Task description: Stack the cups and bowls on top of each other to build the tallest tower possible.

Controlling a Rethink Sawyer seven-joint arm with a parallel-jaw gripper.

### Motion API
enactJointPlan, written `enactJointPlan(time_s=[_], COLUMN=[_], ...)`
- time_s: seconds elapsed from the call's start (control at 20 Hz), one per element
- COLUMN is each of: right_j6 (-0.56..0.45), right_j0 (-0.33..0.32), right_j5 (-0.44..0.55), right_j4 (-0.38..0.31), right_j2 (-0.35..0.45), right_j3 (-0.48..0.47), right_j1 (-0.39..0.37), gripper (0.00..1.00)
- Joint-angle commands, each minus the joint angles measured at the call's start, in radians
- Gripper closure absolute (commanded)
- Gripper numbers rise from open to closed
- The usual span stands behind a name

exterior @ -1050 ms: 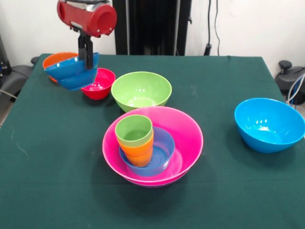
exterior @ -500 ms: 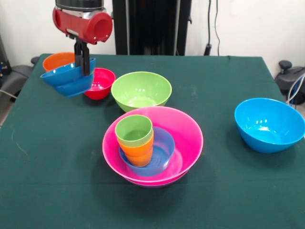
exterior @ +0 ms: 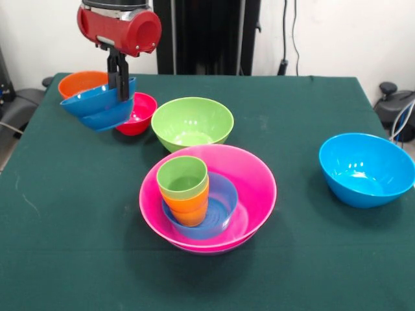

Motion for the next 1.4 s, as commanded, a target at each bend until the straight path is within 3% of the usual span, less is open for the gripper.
enactJointPlan(time_s=[0.05,0.4,1.4], right_j6=[-0.247,-0.244,-0.107], right_j0=[-0.020,-0.033,-0.041], right_j5=[0.059,0.051,0.034], right_j4=[-0.093,-0.108,-0.053], right_j2=[0.082,0.087,0.065], right_j3=[0.031,0.034,0.267], right_j1=[0.082,0.102,-0.033], gripper=[1.00,1.00,1.00])
